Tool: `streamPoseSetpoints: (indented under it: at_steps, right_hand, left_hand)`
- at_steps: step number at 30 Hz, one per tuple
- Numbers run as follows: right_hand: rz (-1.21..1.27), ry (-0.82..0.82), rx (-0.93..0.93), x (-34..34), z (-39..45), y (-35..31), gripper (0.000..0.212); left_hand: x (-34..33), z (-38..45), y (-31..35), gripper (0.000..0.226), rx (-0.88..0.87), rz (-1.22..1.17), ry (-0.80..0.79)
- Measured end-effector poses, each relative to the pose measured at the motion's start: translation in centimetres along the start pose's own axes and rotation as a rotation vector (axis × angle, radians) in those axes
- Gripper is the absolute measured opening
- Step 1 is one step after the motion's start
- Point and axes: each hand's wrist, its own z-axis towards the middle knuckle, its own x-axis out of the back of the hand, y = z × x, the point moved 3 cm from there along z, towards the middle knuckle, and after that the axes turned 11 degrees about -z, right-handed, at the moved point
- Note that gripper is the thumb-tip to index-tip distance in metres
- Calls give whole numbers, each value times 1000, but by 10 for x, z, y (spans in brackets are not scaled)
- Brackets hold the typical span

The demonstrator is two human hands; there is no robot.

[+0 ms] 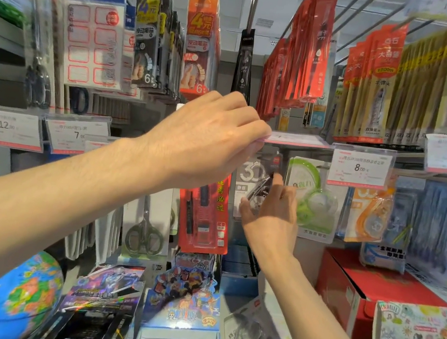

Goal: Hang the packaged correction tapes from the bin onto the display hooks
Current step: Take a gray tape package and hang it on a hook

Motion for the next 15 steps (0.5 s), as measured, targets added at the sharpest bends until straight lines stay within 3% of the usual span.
streamPoseSetpoints:
  at_steps: [8, 15]
  right_hand:
    - [-82, -89, -64, -10, 13, -6, 79]
    - [-15, -22, 5, -4, 2, 1, 75]
  left_hand:
    - [1, -1, 1, 39, 0, -3, -4]
    - [-2, -3, 2, 38, -5, 5, 11]
